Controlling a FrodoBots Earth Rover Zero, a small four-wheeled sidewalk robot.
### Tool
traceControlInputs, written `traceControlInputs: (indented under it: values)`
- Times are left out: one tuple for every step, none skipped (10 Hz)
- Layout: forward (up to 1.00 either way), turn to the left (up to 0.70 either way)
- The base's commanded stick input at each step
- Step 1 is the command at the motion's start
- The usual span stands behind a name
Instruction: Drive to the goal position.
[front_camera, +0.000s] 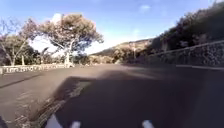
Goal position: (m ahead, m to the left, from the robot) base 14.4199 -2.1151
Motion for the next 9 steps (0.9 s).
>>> traceControlInputs:
  values:
    - [0.69,0.02]
    - [0.69,0.02]
    - [0.69,0.02]
    - [0.69,0.02]
    - [0.69,0.02]
    - [0.69,0.02]
    - [0.69,0.02]
    - [0.69,0.02]
    - [0.69,0.02]
